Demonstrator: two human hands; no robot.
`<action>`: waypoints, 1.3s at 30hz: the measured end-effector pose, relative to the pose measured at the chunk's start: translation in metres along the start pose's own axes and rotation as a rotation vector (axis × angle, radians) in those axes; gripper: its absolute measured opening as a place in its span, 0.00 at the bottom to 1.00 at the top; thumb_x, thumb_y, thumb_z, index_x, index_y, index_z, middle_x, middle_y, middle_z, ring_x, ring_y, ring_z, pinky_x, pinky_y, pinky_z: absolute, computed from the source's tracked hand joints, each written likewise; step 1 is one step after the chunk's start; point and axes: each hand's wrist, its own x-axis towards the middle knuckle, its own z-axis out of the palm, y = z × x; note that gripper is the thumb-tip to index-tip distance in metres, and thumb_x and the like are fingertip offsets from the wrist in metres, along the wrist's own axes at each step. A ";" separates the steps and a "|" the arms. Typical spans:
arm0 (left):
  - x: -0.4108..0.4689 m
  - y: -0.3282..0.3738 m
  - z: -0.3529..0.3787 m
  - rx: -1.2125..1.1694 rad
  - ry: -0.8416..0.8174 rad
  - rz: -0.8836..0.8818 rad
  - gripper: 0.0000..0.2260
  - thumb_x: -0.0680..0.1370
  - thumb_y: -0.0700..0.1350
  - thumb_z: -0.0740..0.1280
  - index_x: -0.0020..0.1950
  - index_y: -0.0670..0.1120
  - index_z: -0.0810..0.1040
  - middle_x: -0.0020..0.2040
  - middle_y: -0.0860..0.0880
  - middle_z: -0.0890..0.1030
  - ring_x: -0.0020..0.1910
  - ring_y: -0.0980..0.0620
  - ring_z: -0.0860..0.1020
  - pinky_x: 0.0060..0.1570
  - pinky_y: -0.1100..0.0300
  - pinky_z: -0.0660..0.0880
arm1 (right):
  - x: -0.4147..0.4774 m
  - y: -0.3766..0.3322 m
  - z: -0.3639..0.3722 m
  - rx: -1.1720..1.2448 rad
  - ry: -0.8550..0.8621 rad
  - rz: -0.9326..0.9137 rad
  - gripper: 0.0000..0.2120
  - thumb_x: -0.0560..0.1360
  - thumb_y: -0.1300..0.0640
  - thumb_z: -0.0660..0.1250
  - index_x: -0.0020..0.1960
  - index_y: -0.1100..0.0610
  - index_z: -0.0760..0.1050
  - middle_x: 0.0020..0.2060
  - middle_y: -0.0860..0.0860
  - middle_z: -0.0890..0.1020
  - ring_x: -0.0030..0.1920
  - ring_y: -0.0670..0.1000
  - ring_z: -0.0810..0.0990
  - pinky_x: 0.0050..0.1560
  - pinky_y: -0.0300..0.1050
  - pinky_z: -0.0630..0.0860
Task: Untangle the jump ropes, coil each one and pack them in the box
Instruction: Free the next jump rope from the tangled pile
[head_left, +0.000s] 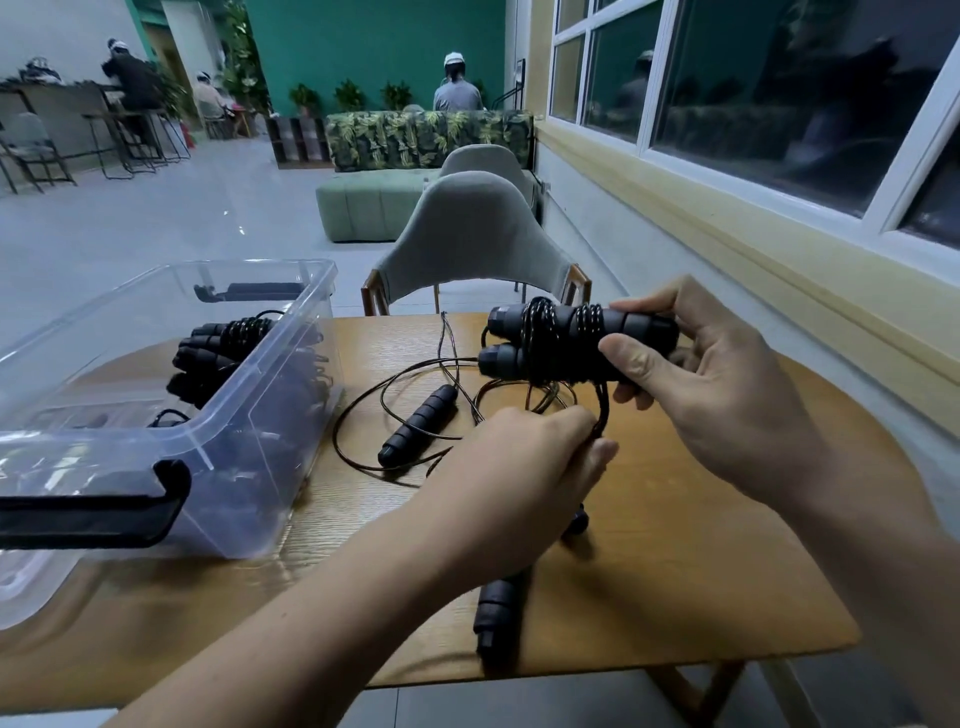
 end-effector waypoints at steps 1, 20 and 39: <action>-0.001 -0.001 -0.003 0.016 0.013 0.024 0.13 0.86 0.56 0.59 0.45 0.51 0.70 0.37 0.51 0.75 0.38 0.46 0.75 0.38 0.48 0.72 | 0.000 0.001 -0.001 -0.035 -0.018 0.012 0.09 0.80 0.53 0.73 0.59 0.52 0.79 0.47 0.49 0.85 0.38 0.55 0.86 0.40 0.47 0.82; 0.001 -0.044 -0.044 -0.198 0.252 0.186 0.08 0.76 0.53 0.77 0.45 0.49 0.83 0.37 0.56 0.79 0.38 0.52 0.78 0.36 0.51 0.74 | -0.004 -0.009 -0.001 0.017 -0.600 0.165 0.08 0.84 0.55 0.68 0.60 0.45 0.82 0.44 0.54 0.83 0.41 0.60 0.83 0.42 0.53 0.76; 0.007 -0.084 -0.032 -0.792 -0.015 -0.100 0.06 0.84 0.44 0.68 0.50 0.45 0.82 0.45 0.46 0.81 0.44 0.51 0.79 0.45 0.58 0.76 | -0.008 -0.024 -0.013 0.509 -0.507 0.217 0.17 0.77 0.56 0.70 0.64 0.60 0.80 0.51 0.64 0.82 0.41 0.63 0.81 0.39 0.47 0.79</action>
